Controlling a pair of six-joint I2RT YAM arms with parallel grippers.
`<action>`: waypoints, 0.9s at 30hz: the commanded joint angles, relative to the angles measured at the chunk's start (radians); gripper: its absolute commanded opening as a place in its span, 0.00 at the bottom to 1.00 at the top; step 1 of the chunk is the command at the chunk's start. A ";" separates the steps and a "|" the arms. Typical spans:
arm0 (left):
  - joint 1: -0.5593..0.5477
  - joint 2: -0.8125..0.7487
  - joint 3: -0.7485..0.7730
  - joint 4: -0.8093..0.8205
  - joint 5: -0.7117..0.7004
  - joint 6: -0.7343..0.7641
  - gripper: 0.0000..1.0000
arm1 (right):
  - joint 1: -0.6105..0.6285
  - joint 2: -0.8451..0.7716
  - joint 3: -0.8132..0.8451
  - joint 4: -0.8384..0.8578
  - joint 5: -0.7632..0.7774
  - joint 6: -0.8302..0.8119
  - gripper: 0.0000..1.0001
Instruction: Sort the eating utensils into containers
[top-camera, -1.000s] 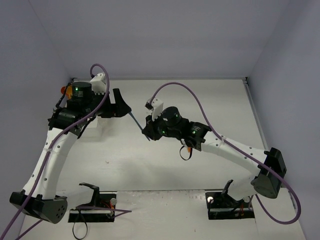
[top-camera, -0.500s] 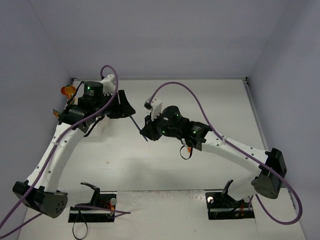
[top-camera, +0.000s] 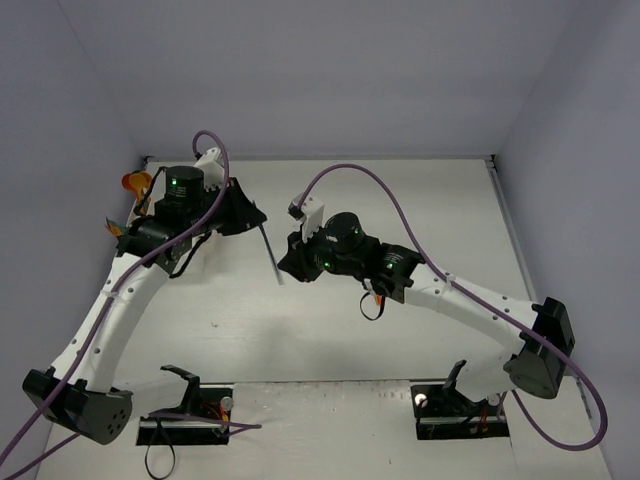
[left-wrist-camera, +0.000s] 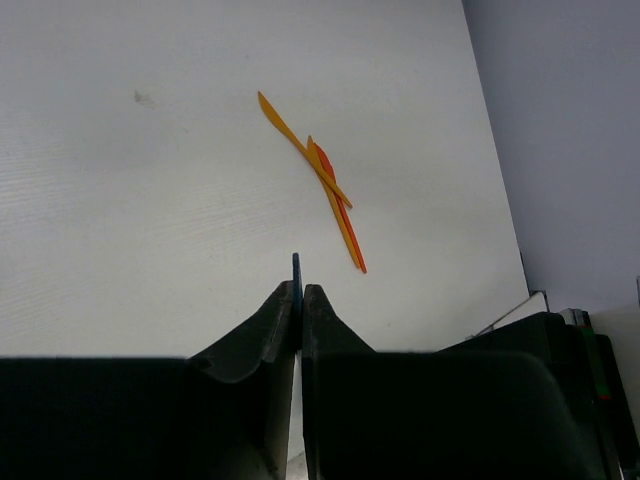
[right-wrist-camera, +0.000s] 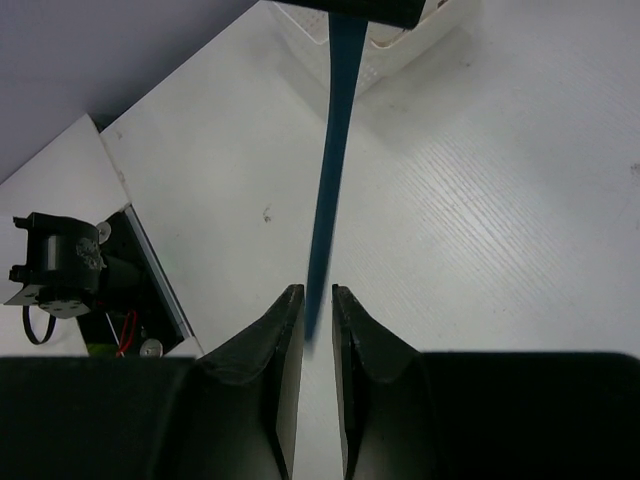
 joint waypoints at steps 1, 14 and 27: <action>-0.002 -0.062 -0.006 0.113 -0.030 -0.002 0.00 | 0.007 -0.037 0.046 0.092 0.014 0.003 0.34; 0.023 -0.059 0.084 0.024 -0.468 0.272 0.00 | -0.037 -0.126 -0.042 0.025 0.198 0.028 0.83; 0.150 0.150 0.114 0.376 -0.686 0.510 0.00 | -0.139 -0.295 -0.180 -0.069 0.232 0.043 0.85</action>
